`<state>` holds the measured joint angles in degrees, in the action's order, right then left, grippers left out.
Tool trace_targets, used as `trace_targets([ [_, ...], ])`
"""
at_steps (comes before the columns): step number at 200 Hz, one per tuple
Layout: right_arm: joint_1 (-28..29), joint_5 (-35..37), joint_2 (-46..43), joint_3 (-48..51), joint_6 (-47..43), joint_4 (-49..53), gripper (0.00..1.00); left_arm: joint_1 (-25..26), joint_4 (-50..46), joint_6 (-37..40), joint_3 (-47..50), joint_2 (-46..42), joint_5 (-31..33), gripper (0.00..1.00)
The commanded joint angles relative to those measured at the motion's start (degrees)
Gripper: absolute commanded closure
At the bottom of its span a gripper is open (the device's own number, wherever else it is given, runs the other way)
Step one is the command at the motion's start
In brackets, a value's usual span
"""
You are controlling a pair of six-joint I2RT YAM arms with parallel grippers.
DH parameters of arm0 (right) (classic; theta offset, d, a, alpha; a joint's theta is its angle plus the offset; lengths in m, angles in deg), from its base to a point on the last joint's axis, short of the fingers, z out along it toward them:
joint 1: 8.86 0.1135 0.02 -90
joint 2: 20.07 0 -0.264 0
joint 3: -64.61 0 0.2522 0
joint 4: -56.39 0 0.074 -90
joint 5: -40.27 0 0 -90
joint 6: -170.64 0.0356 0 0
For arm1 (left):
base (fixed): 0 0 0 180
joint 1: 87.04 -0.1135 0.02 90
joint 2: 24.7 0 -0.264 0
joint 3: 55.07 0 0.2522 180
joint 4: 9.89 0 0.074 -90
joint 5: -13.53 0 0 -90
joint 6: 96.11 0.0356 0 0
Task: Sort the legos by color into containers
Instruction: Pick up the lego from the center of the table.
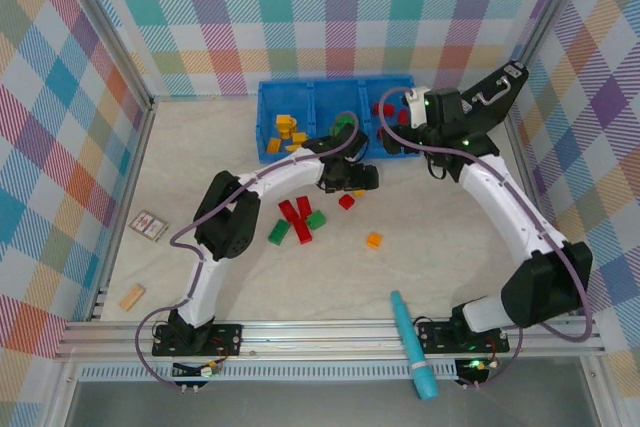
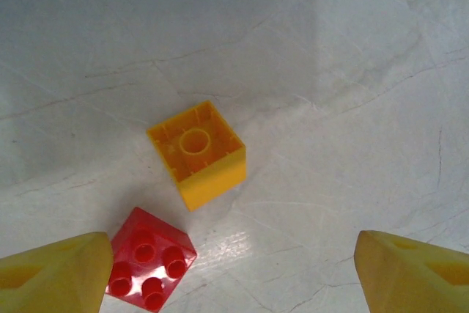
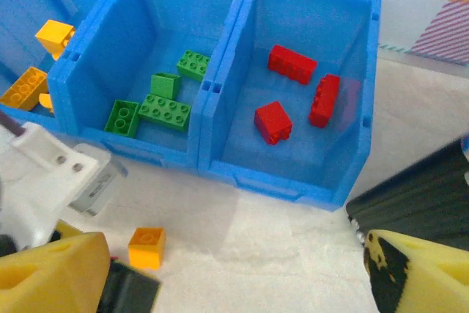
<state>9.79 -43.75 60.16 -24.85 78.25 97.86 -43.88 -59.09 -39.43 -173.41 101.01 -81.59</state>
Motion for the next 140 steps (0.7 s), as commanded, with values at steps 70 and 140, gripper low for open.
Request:
trace_targets([
  [70, 0.0, -4.3, -12.6, 12.5, 8.2, -0.9, 0.12, 0.9, -4.7, -5.9, -7.0, 6.9, 5.3, 0.19],
  [140, 0.1, -7.9, -15.1, 16.3, 11.4, -0.7, 0.18, 0.9, -7.9, -6.1, -13.6, 13.0, 5.8, 0.33],
])
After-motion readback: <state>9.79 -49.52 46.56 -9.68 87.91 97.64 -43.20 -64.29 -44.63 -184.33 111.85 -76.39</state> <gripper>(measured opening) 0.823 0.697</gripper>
